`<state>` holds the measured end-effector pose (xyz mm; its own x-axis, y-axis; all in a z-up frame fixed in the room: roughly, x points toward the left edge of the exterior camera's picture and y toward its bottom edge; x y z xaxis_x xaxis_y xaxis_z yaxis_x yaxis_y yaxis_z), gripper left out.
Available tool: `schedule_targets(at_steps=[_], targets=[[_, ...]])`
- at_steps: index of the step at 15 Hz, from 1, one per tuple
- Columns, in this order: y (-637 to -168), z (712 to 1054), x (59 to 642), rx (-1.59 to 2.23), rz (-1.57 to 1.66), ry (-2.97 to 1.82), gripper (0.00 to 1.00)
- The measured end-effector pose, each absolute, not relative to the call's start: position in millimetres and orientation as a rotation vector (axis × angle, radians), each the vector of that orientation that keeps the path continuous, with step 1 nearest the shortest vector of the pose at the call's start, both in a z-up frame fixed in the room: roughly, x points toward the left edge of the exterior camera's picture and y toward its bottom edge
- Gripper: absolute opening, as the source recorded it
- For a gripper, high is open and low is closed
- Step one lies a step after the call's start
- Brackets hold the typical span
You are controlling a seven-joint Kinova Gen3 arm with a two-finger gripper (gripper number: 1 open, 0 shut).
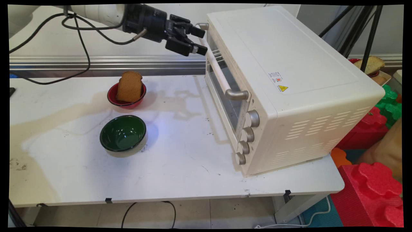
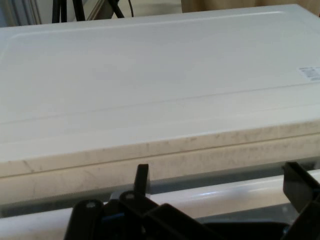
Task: Open the oven
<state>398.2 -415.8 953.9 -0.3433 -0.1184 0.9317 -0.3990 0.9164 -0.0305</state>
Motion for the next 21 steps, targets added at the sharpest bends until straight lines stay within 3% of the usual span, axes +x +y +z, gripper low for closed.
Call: schedule_targets(at_steps=[3, 4, 21], targets=[[-421.3, 952.2, 393.1, 0.382, 0.308, -1.922, 1.00], [-422.9, 951.8, 391.6, 0.383, 0.310, -1.924, 0.00], [-438.4, 940.0, 363.8, 0.361, 0.330, -2.001, 0.00]])
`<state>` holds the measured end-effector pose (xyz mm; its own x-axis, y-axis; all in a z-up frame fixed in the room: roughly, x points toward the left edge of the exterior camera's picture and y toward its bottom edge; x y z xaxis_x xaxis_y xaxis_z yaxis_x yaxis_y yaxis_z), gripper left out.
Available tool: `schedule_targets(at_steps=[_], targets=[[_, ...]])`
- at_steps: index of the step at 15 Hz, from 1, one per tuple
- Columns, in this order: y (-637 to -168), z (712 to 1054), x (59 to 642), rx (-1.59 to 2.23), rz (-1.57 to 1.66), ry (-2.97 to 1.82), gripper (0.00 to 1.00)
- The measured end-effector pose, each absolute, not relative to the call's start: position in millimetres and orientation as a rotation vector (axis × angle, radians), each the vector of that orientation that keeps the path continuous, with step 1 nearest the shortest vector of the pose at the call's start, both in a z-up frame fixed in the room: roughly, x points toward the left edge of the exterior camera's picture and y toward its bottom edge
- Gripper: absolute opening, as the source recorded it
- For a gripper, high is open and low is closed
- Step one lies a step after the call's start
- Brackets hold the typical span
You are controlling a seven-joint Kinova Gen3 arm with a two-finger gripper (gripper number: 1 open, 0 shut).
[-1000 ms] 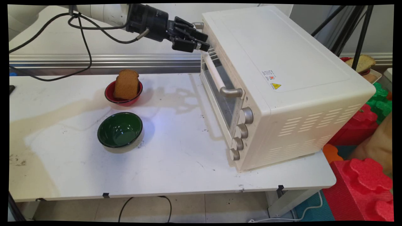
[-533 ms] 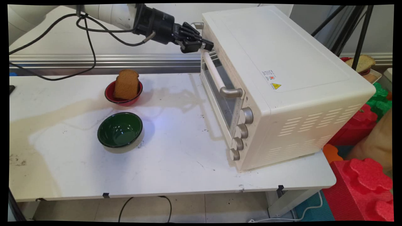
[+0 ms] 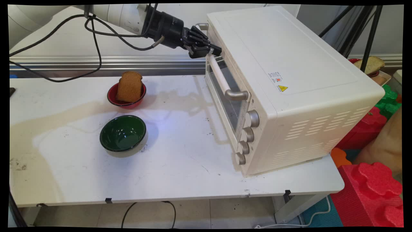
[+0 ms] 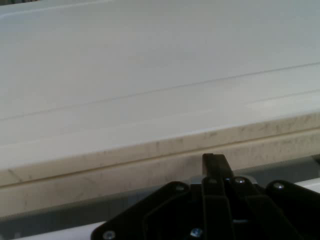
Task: Open the oven
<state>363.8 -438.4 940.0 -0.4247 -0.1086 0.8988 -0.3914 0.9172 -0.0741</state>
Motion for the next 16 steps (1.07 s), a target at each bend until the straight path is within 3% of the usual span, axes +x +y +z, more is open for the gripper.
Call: schedule_targets(at_steps=[16], targets=[[-397.2, 900.1, 418.7, 0.316, 0.329, -2.158, 0.00]])
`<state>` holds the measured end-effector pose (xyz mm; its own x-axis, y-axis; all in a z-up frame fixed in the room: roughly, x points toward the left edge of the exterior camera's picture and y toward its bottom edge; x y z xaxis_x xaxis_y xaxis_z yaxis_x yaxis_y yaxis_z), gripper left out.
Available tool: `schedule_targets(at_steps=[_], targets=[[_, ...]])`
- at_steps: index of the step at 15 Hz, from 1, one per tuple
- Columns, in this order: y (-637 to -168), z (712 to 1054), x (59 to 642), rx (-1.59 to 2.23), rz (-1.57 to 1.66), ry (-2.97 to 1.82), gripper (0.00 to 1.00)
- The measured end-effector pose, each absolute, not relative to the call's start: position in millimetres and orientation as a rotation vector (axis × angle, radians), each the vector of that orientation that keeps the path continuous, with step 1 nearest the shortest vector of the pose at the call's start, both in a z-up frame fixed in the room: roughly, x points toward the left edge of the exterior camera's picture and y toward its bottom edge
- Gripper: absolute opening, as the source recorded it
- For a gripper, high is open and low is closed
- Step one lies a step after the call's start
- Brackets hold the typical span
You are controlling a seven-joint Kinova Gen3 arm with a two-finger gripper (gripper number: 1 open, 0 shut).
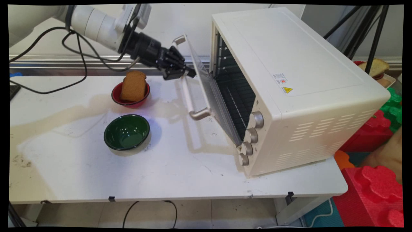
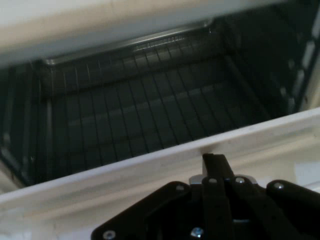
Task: Open the oven
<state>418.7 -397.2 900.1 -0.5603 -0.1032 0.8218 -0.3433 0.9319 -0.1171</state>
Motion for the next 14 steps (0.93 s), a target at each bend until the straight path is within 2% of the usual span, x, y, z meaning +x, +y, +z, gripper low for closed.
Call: schedule_targets(at_steps=[14], targets=[[-359.2, 829.6, 470.2, 0.267, 0.237, -2.326, 0.00]])
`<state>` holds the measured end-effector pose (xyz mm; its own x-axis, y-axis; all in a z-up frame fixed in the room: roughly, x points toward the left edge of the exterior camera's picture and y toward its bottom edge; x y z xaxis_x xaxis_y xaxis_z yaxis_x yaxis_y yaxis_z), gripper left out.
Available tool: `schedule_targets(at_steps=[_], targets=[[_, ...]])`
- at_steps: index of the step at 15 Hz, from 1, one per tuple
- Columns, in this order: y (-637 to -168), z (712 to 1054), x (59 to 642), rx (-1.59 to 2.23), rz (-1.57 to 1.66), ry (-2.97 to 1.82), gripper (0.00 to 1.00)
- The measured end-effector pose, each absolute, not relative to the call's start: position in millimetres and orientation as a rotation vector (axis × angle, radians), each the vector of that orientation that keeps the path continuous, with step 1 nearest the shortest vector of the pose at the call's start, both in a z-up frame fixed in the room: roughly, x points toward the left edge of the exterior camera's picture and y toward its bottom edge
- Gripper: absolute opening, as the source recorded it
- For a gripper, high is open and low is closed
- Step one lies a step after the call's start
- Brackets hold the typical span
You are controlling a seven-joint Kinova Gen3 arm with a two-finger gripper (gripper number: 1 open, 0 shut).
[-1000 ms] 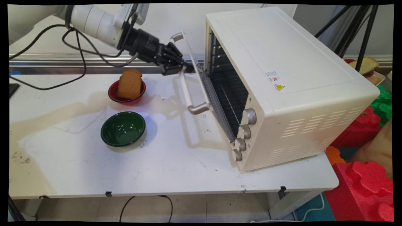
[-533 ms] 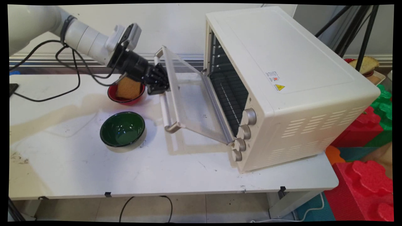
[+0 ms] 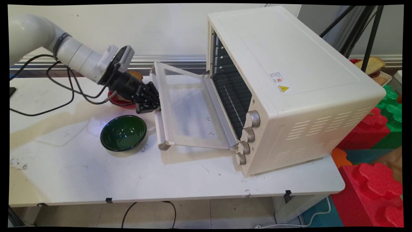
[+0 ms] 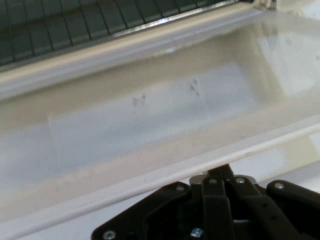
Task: Open the oven
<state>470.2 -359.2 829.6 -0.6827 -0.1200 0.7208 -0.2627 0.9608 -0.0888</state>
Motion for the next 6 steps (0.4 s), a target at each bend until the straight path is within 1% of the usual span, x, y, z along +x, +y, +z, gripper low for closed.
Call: schedule_targets(at_steps=[6], targets=[[-346.5, 821.1, 495.1, 0.277, 0.224, -2.347, 0.00]])
